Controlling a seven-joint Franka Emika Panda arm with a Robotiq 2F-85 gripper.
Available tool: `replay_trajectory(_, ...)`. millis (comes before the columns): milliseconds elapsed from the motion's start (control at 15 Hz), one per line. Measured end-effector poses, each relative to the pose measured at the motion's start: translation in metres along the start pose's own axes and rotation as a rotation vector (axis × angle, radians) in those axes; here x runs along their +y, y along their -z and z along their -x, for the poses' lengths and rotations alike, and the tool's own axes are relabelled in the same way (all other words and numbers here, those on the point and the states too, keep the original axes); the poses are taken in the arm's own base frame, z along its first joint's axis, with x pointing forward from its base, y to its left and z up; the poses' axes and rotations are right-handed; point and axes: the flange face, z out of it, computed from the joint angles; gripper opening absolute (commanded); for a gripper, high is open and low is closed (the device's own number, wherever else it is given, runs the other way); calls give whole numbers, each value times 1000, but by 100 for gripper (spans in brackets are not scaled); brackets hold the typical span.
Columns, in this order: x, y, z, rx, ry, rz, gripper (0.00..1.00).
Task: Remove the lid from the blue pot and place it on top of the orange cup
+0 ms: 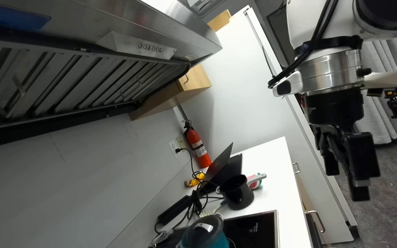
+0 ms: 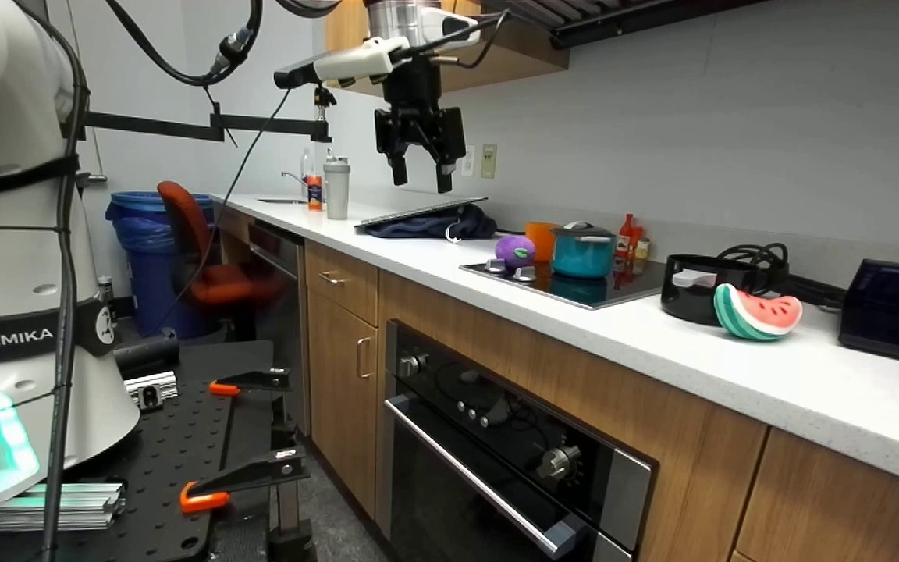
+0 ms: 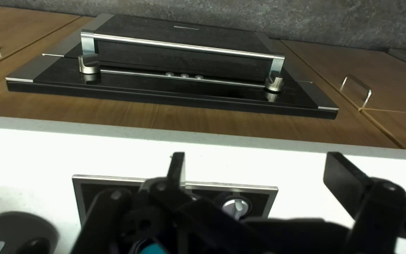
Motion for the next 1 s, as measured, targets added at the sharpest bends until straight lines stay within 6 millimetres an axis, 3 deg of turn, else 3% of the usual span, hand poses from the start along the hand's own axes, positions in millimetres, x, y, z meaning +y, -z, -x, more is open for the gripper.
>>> replay_trajectory(533, 9, -22, -40, 195, -3, 63, 100)
replay_trajectory(1000, -5, -35, -96, 371, -12, 69, 100)
